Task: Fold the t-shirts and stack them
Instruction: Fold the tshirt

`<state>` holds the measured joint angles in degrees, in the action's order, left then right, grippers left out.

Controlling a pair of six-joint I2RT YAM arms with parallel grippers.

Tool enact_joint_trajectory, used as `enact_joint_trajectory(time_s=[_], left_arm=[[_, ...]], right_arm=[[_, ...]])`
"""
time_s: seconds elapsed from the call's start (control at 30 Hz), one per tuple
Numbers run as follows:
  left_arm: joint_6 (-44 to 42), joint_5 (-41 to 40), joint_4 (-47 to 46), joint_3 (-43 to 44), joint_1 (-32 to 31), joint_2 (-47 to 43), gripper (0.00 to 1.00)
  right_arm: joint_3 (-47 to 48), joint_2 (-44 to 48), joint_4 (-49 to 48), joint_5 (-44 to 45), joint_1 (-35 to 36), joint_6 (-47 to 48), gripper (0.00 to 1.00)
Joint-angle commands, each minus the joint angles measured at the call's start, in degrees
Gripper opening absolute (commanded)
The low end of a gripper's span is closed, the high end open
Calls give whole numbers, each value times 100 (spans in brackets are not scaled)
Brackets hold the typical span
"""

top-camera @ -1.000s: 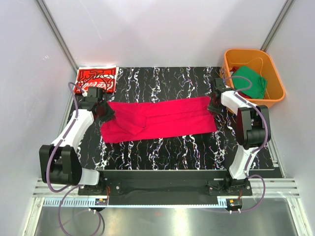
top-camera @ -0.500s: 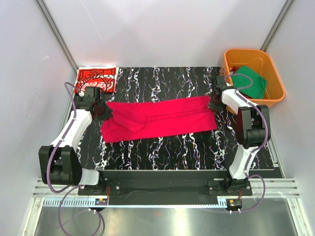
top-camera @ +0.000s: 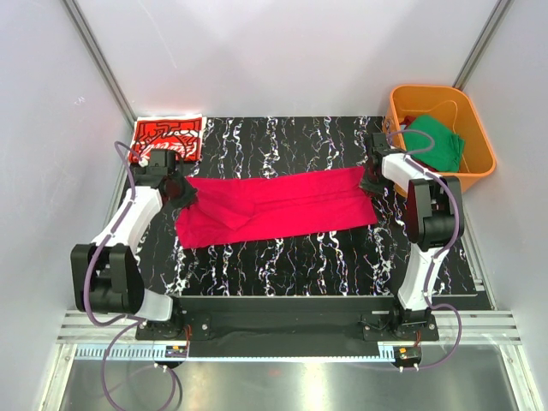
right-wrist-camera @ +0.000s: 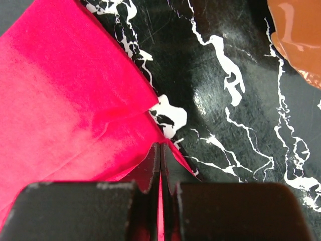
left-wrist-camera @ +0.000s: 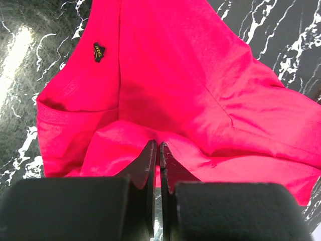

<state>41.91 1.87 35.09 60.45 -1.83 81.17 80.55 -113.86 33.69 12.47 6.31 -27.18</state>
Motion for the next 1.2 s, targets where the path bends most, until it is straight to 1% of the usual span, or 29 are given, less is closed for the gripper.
enact_joint_trajectory(time_s=[0.0,0.33,0.63,0.8,0.97,1.17], left_arm=[[1,15,-318,257,33,119,0],[-8,15,-424,336,42,321,0],[45,-125,-424,424,51,31,0],[36,-73,-354,486,59,233,0],[98,-108,-529,293,68,268,0],[89,-81,-547,415,68,417,0]], right_arm=[[294,-66,-82,98,-50,37,0],[364,-145,-47,273,-50,72,0],[347,40,-29,362,-59,72,0],[496,-136,23,274,-50,72,0],[540,-250,15,265,-50,72,3],[575,-294,15,274,-50,72,3]])
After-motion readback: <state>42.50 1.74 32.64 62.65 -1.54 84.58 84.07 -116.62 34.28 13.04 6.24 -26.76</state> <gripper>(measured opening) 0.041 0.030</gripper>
